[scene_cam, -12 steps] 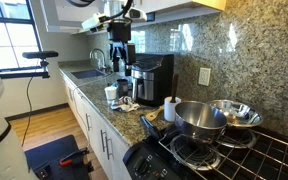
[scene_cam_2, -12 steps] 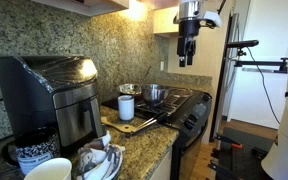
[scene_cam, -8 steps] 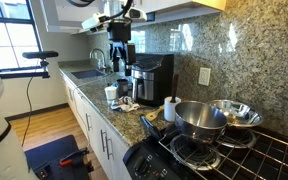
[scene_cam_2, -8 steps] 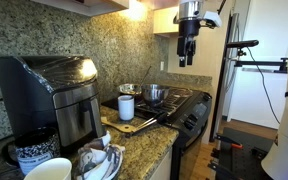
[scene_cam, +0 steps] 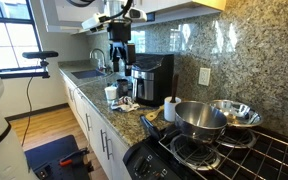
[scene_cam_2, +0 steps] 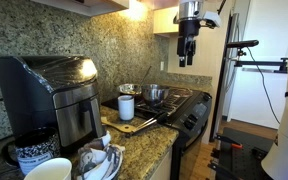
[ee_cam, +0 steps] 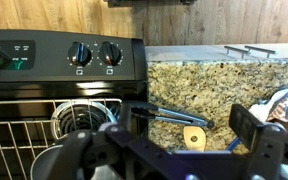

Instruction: Use the wooden spatula from the white mug to stir the contents in the silver bowl at the front of the stove then place it back in the mug

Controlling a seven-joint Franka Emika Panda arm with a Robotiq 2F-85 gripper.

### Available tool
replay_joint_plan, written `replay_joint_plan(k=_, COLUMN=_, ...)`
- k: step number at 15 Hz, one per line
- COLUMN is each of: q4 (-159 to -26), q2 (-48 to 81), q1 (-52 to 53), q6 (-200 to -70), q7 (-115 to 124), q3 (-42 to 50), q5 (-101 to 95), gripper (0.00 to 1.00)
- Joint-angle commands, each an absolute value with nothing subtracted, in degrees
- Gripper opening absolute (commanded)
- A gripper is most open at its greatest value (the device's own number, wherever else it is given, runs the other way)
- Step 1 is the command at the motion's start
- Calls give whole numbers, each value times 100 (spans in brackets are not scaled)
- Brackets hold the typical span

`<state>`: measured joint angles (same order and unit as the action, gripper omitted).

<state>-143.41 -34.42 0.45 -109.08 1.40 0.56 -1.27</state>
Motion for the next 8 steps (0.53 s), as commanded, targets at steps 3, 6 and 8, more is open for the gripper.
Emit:
replay_joint_plan(k=3, q4=-14330, q2=-3440, q1=12, q6=-10895, q7=123, q3=28, q5=-110, gripper=100)
replay_joint_plan(k=6, q4=-14352, q2=-3202, q1=-12, q6=-11109, q7=4, q3=108, q5=-146, gripper=100)
replay_joint_plan(k=8, q4=-14363, q2=-2989, q1=-2, q6=-11450, q7=-58, q3=172, q5=-100, gripper=100)
